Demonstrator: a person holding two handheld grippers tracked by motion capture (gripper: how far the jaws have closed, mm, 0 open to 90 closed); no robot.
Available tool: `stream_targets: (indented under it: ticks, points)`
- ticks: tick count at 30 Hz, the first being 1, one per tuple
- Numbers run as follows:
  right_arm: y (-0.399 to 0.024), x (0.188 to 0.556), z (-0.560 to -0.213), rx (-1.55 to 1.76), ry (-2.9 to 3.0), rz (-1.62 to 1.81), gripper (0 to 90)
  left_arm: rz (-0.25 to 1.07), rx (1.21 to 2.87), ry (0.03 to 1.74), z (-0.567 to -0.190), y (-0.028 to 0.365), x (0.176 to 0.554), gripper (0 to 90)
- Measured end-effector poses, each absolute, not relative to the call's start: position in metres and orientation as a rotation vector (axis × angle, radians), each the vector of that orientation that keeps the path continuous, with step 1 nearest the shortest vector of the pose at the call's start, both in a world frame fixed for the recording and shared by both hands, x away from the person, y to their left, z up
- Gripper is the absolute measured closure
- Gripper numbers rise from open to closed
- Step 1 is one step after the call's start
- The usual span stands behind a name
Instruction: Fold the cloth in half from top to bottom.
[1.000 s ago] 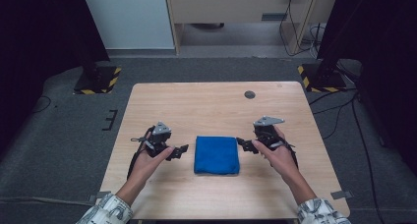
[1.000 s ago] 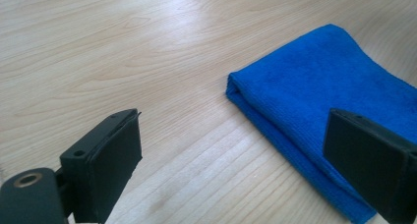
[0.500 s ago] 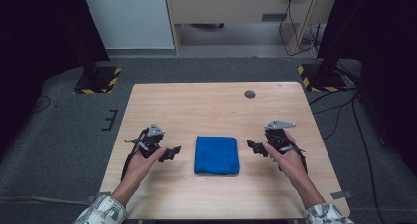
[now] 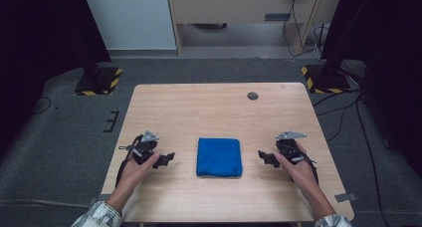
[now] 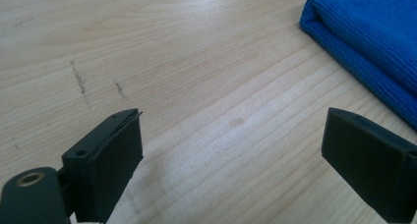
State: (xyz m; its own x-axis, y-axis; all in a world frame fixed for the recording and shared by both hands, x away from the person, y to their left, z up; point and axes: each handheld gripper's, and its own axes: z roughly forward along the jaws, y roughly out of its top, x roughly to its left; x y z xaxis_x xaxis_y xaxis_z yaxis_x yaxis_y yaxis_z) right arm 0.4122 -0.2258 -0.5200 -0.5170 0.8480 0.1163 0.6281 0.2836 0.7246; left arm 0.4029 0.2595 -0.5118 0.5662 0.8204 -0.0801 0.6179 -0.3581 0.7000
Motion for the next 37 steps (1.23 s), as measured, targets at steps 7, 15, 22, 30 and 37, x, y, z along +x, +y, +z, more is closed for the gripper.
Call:
stream_targets:
  ticks: [7,15,22,30,37]
  points:
    - [-0.252,0.41,-0.53,1.406,2.229,1.035,10.0,0.385,2.094,1.206,-0.518,0.275,0.408,8.0]
    - [-0.283,0.421,-0.529,1.536,2.078,1.021,12.0,0.433,2.071,1.277,-0.524,0.287,0.425,8.6]
    - [-0.286,0.433,-0.537,1.578,2.001,0.951,10.7,0.498,2.091,1.265,-0.533,0.284,0.433,7.5]
    - [-0.267,0.434,-0.539,1.464,2.075,0.879,7.5,0.522,2.077,1.248,-0.537,0.282,0.433,3.5]
    - [-0.263,0.427,-0.54,1.518,2.049,0.851,1.1,0.532,2.065,1.286,-0.538,0.278,0.434,1.4]
